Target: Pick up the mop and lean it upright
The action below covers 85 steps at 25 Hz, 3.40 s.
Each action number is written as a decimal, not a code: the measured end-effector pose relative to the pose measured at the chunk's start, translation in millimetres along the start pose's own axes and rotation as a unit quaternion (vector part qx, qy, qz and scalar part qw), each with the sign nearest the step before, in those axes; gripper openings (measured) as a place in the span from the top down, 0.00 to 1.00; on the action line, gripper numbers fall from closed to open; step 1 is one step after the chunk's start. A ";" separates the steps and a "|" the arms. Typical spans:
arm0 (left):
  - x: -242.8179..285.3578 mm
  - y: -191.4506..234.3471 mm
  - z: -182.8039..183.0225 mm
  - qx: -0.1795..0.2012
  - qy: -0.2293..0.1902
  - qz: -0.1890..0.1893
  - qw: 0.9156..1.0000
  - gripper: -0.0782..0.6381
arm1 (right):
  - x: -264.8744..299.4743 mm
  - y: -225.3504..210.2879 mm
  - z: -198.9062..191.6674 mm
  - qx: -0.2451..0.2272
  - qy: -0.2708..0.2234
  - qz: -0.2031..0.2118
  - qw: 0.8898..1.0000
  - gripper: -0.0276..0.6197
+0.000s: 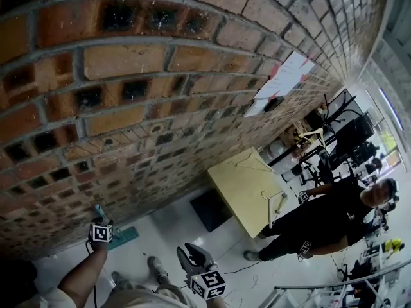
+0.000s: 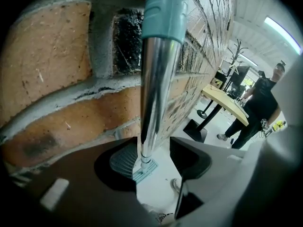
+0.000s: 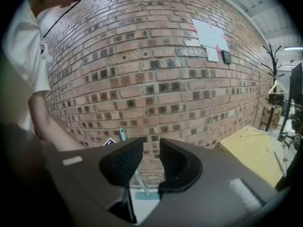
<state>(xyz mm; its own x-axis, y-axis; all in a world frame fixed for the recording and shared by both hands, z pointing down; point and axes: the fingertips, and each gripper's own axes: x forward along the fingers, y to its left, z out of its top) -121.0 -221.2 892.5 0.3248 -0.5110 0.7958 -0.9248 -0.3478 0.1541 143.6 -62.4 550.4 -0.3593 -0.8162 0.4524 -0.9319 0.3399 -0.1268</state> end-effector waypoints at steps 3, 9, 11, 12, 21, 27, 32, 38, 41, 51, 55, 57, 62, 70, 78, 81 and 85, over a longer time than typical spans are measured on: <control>-2.8 -5.2 2.1 -0.009 -0.006 -0.006 1.000 0.53 | -2.3 -2.4 -0.3 0.001 -0.001 -0.002 1.000 0.79; -19.0 -11.5 -4.0 -0.016 -0.012 -0.008 1.000 0.48 | -8.2 -12.4 0.1 0.007 -0.010 -0.009 1.000 0.79; -26.7 -14.3 -12.4 -0.020 -0.013 -0.010 1.000 0.48 | -11.0 -17.5 -0.4 0.010 -0.013 -0.012 1.000 0.79; -32.5 -16.7 -17.8 -0.025 -0.011 -0.010 1.000 0.48 | -12.5 -20.5 -0.3 0.011 -0.016 -0.013 1.000 0.79; -110.2 -206.1 3.8 0.049 -0.052 -0.202 0.977 0.56 | -52.3 -73.8 6.1 0.025 -0.048 -0.063 0.997 0.79; -185.3 -368.8 87.8 0.154 -0.134 -0.388 0.899 0.62 | -103.5 -121.3 15.1 0.030 -0.077 -0.120 0.989 0.79; -242.4 -456.8 130.2 0.223 -0.185 -0.461 0.839 0.66 | -151.8 -148.9 14.6 0.041 -0.102 -0.167 0.980 0.79; -268.3 -514.4 140.0 0.251 -0.190 -0.498 0.808 0.66 | -195.4 -172.0 7.1 0.056 -0.124 -0.204 0.969 0.79; -268.6 -525.4 134.0 0.254 -0.179 -0.499 0.809 0.66 | -208.5 -177.8 -1.0 0.064 -0.129 -0.212 0.967 0.79; -263.7 -554.4 133.5 0.263 -0.167 -0.500 0.808 0.66 | -230.9 -204.0 -4.0 0.068 -0.147 -0.221 0.962 0.79; -263.6 -561.8 130.4 0.262 -0.161 -0.502 0.808 0.66 | -234.2 -207.7 -4.9 0.069 -0.148 -0.221 0.962 0.79; -263.8 -564.3 128.3 0.262 -0.160 -0.504 0.808 0.66 | -235.8 -208.1 -6.4 0.070 -0.148 -0.220 0.962 0.79; -266.5 -570.2 121.9 0.261 -0.158 -0.506 0.806 0.66 | -243.4 -207.5 -10.6 0.071 -0.146 -0.221 0.962 0.79; -272.4 -568.6 114.3 0.260 -0.158 -0.504 0.808 0.66 | -249.9 -201.1 -17.0 0.072 -0.144 -0.221 0.962 0.79; -279.0 -557.6 107.3 0.259 -0.159 -0.499 0.811 0.67 | -246.5 -186.3 -19.2 0.072 -0.144 -0.214 0.963 0.79; -282.2 -551.5 104.8 0.260 -0.159 -0.497 0.813 0.67 | -244.7 -180.2 -19.6 0.074 -0.144 -0.213 0.964 0.79; -284.6 -543.0 104.1 0.264 -0.161 -0.491 0.815 0.67 | -239.6 -172.4 -19.3 0.072 -0.147 -0.207 0.965 0.79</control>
<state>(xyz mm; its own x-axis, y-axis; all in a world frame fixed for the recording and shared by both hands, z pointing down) 309.3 31.3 521.3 0.9702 0.0671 0.2330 -0.0018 -0.9588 0.2839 391.3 83.6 480.9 0.0652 -0.9724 0.2239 -0.9883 -0.0940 -0.1203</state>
